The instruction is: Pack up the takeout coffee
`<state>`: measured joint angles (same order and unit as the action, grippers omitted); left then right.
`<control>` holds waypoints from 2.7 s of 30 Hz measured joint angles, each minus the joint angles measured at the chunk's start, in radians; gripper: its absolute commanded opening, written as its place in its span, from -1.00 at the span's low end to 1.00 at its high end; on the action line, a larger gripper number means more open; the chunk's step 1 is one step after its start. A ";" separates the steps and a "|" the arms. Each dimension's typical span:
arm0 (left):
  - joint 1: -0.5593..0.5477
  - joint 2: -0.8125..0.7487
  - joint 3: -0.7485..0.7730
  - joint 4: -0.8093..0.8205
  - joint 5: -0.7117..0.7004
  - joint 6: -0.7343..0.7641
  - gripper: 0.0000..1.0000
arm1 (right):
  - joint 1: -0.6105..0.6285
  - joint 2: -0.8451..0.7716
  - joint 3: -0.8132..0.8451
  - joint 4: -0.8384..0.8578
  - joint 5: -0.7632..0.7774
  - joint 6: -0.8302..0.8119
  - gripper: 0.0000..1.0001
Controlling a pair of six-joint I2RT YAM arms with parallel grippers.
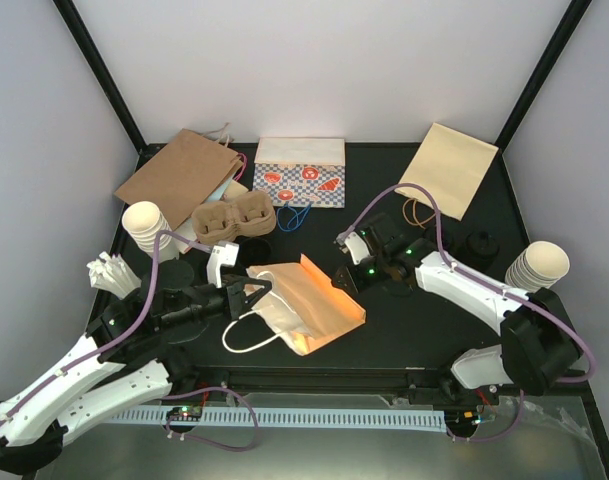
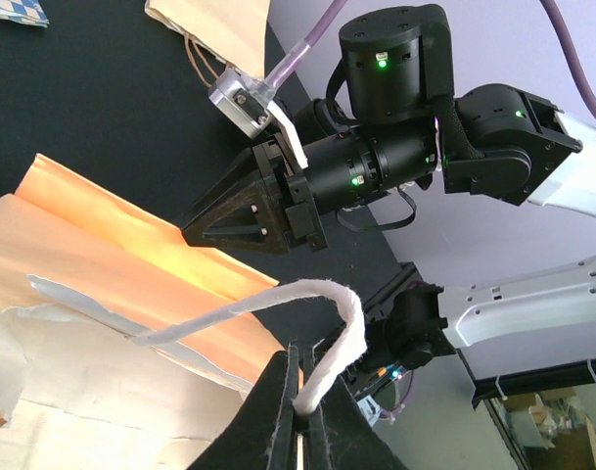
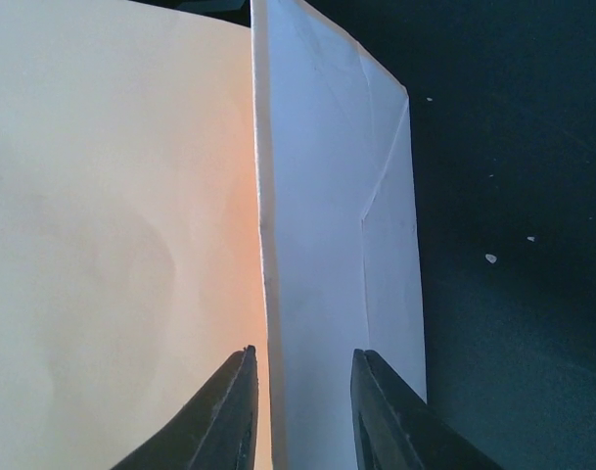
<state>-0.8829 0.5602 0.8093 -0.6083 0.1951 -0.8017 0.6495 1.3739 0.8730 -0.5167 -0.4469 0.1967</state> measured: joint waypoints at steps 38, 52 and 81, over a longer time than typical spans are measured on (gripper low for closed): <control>0.004 -0.084 0.098 -0.179 -0.126 0.035 -0.97 | -0.251 -0.136 -0.167 0.167 -0.120 0.167 -0.96; 0.005 -0.101 0.182 -0.285 -0.203 0.066 -0.97 | -0.362 -0.183 -0.250 0.226 -0.113 0.236 -0.80; 0.005 0.421 0.400 0.011 0.064 0.198 -0.97 | -0.364 -0.235 -0.233 0.149 -0.165 0.117 -0.25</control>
<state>-0.8783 0.9813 1.2091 -0.5972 0.2592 -0.6041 0.2855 1.1393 0.6403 -0.3679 -0.6117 0.3141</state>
